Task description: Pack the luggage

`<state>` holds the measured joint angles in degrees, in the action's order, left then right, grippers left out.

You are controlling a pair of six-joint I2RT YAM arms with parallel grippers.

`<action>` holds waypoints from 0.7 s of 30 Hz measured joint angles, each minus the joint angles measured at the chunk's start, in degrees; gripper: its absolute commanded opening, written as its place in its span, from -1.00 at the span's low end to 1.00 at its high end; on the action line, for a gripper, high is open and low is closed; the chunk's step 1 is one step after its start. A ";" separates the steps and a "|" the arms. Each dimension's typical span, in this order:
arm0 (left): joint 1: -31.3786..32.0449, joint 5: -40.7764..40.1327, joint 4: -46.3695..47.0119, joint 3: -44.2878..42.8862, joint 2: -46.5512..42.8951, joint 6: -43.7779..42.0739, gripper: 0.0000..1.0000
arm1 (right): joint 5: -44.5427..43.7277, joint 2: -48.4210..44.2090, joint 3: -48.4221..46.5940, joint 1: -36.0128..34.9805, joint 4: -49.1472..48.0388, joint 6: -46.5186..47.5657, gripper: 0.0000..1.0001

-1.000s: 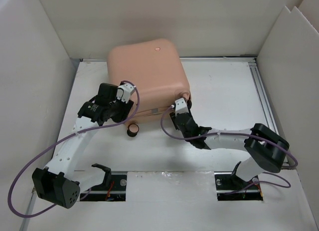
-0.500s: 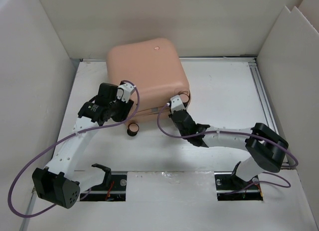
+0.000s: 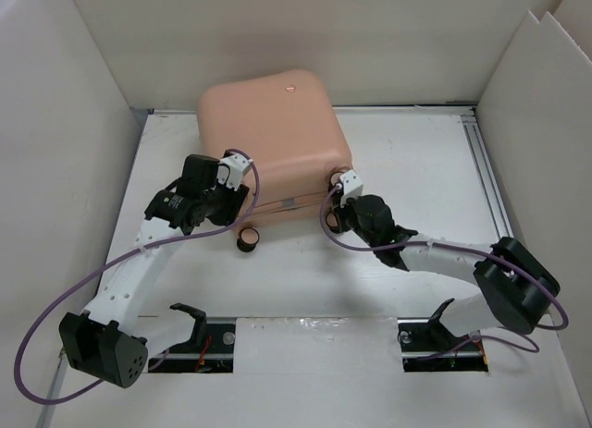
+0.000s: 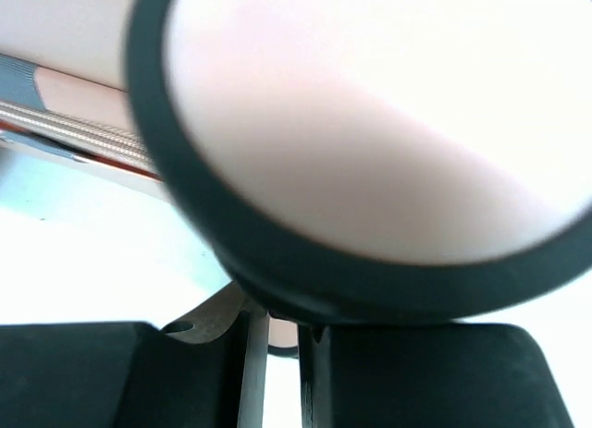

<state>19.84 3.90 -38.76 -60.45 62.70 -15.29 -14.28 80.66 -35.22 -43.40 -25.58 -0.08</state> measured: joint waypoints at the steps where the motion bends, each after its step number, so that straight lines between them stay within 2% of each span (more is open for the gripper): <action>1: 0.04 0.02 0.00 0.00 0.00 0.00 -1.00 | 1.53 -0.09 0.37 0.70 -0.72 -0.13 -1.00; 12: 0.39 0.07 0.81 0.68 -0.55 0.22 -1.00 | 15.21 -0.24 4.98 8.92 -9.16 -10.27 -1.00; 21: 1.22 0.68 1.95 0.85 -0.72 1.14 -1.00 | 19.50 -1.16 5.44 15.15 -9.42 -13.27 -1.00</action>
<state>21.06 4.58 -36.82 -59.59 61.98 -14.15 5.21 79.50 -29.78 -28.25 -35.00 -13.34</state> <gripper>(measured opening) 0.502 0.189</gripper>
